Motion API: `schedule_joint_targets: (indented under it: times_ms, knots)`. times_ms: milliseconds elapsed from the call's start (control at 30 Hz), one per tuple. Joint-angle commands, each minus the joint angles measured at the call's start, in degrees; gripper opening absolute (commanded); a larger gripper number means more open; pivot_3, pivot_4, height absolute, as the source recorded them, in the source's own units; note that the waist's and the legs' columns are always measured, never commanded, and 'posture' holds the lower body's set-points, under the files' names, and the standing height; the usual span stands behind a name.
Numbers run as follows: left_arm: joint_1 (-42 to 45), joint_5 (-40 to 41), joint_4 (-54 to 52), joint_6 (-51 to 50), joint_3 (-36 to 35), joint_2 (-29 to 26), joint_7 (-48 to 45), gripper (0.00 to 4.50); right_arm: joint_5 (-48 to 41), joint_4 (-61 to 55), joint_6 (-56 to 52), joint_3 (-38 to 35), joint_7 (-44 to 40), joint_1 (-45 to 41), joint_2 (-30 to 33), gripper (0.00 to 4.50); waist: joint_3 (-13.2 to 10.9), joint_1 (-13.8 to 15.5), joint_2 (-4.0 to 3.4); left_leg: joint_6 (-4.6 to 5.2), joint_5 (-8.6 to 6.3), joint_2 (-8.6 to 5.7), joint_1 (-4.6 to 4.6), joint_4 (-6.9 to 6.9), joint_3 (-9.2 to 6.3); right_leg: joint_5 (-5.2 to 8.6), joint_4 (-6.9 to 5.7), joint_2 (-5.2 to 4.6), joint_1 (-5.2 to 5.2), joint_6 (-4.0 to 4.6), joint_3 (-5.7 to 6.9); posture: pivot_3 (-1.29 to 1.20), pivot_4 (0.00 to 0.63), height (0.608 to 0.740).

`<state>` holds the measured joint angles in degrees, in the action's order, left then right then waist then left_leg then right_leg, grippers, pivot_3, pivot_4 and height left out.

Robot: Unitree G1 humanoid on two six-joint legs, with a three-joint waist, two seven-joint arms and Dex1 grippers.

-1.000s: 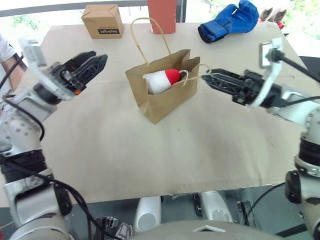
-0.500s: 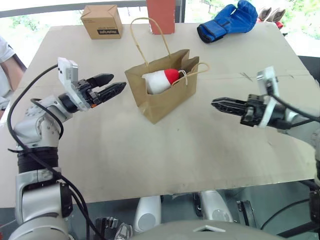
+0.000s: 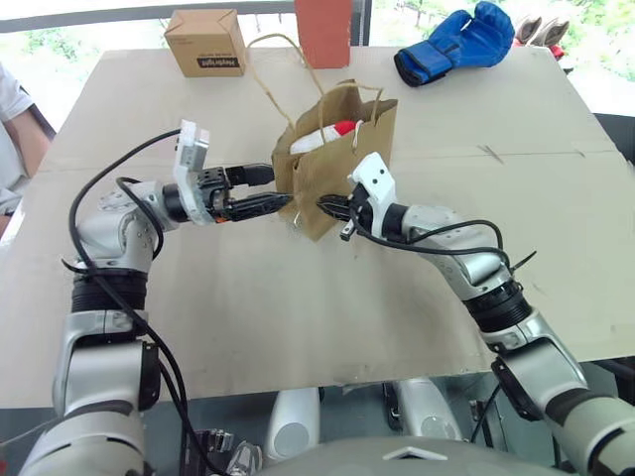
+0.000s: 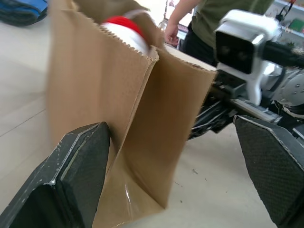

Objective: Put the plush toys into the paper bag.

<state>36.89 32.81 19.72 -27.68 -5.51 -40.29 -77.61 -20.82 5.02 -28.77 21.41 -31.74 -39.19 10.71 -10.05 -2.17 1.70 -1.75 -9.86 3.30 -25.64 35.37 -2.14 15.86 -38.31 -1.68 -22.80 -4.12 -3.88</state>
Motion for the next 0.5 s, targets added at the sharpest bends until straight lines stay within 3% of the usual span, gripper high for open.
schedule_joint_targets:
  times_ms: [33,267,433,500]
  knots:
    - [-2.3,-0.6,-8.3,-0.2,-1.6,2.7,8.7,4.50,1.3,1.3,2.4,-2.0,-0.8,-1.3,-2.3,0.03,0.0,-0.1,0.00,0.00,0.00,0.00,0.02,0.00,0.00,0.00,-0.03,0.00,0.00,0.00,0.00,0.00,0.150,0.740]
    - [-9.3,-7.4,-20.7,1.6,-1.0,12.8,32.2,4.50,4.3,7.4,5.9,-4.0,-1.5,-1.4,-5.0,0.03,0.0,0.1,0.00,-0.01,0.01,-0.01,0.06,0.09,-0.01,0.00,-0.23,-0.01,0.02,0.00,-0.01,0.00,0.150,0.740]
    - [-10.2,-10.3,-20.5,5.9,-2.1,19.7,42.5,4.50,5.1,7.4,6.4,-4.8,-2.2,-0.4,-5.4,0.03,0.0,0.3,0.01,-0.03,0.02,-0.03,0.10,0.14,-0.02,-0.01,-0.31,-0.02,0.02,0.00,-0.02,0.00,0.150,0.740]
    - [-10.4,-10.5,-20.1,8.1,-1.6,20.9,42.2,4.50,5.3,6.8,6.3,-5.1,-2.5,0.0,-5.3,0.03,0.0,0.2,0.01,-0.04,0.02,-0.03,0.12,0.16,0.00,-0.01,-0.36,-0.02,0.02,0.00,-0.03,0.00,0.150,0.740]
